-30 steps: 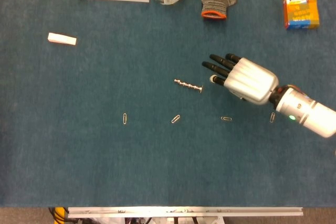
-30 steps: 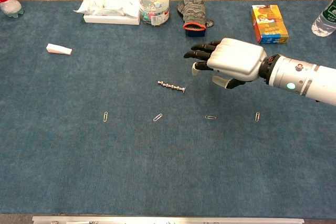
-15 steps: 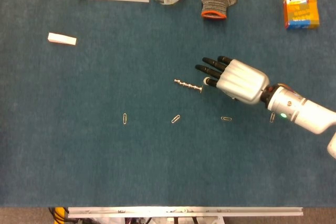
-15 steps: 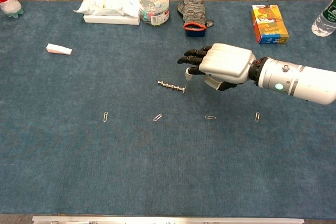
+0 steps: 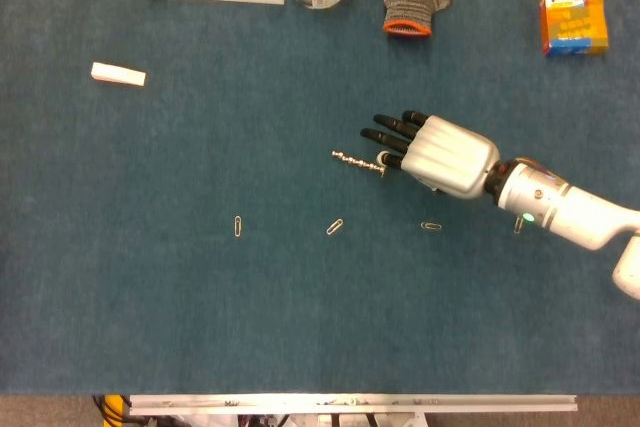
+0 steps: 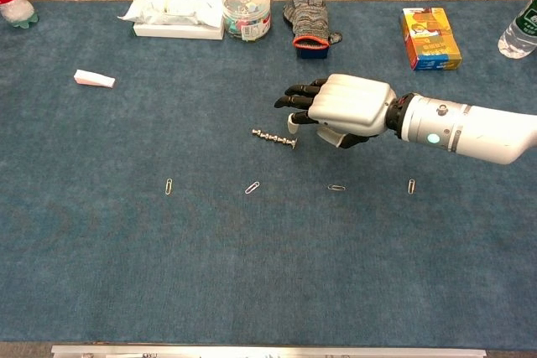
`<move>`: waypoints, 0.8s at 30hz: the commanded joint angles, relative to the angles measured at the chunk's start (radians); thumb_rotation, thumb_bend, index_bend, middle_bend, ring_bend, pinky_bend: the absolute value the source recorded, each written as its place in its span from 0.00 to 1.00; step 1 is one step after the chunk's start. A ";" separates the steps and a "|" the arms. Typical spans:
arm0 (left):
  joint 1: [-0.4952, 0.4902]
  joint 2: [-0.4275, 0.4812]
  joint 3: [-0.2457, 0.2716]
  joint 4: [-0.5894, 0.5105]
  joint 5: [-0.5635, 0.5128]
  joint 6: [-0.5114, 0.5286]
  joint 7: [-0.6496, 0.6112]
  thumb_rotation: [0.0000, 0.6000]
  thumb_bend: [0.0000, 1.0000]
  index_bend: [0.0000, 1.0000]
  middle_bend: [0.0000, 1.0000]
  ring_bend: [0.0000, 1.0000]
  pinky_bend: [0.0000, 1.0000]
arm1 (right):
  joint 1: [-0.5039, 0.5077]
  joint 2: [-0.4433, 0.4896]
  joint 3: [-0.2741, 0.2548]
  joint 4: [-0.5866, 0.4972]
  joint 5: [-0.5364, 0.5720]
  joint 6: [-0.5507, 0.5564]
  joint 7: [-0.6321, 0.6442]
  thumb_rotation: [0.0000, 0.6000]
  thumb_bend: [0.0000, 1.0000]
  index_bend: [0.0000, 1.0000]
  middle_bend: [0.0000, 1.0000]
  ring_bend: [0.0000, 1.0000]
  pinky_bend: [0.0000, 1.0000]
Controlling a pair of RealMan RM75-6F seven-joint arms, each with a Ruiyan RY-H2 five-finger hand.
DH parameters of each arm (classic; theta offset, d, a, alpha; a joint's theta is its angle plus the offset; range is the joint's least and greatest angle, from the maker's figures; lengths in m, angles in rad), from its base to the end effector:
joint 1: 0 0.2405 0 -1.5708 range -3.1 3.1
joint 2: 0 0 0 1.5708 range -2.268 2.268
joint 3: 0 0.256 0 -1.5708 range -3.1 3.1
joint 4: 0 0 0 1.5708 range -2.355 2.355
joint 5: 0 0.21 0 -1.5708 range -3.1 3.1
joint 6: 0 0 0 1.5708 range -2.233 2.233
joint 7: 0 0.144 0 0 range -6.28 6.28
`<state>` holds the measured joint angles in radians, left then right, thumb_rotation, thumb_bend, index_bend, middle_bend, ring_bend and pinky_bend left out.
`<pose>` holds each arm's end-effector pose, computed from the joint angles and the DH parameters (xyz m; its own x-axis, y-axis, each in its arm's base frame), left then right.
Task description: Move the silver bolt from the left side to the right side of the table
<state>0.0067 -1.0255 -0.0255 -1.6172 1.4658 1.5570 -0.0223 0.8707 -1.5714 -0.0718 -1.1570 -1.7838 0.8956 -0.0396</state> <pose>-0.3326 0.1463 0.1975 0.4576 -0.0110 0.8891 0.8844 0.1092 -0.4538 -0.1603 -0.3287 -0.0511 0.7972 -0.0576 0.6009 -0.3626 -0.8415 0.4004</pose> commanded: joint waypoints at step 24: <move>0.010 0.014 -0.015 0.002 -0.015 0.003 -0.035 1.00 0.28 0.56 0.00 0.00 0.02 | 0.033 -0.054 -0.019 0.028 0.028 -0.052 -0.027 1.00 0.66 0.31 0.08 0.00 0.23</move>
<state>0.0164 -1.0124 -0.0405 -1.6145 1.4503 1.5595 -0.0577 0.9038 -1.6250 -0.0907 -1.1292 -1.7561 0.8434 -0.0670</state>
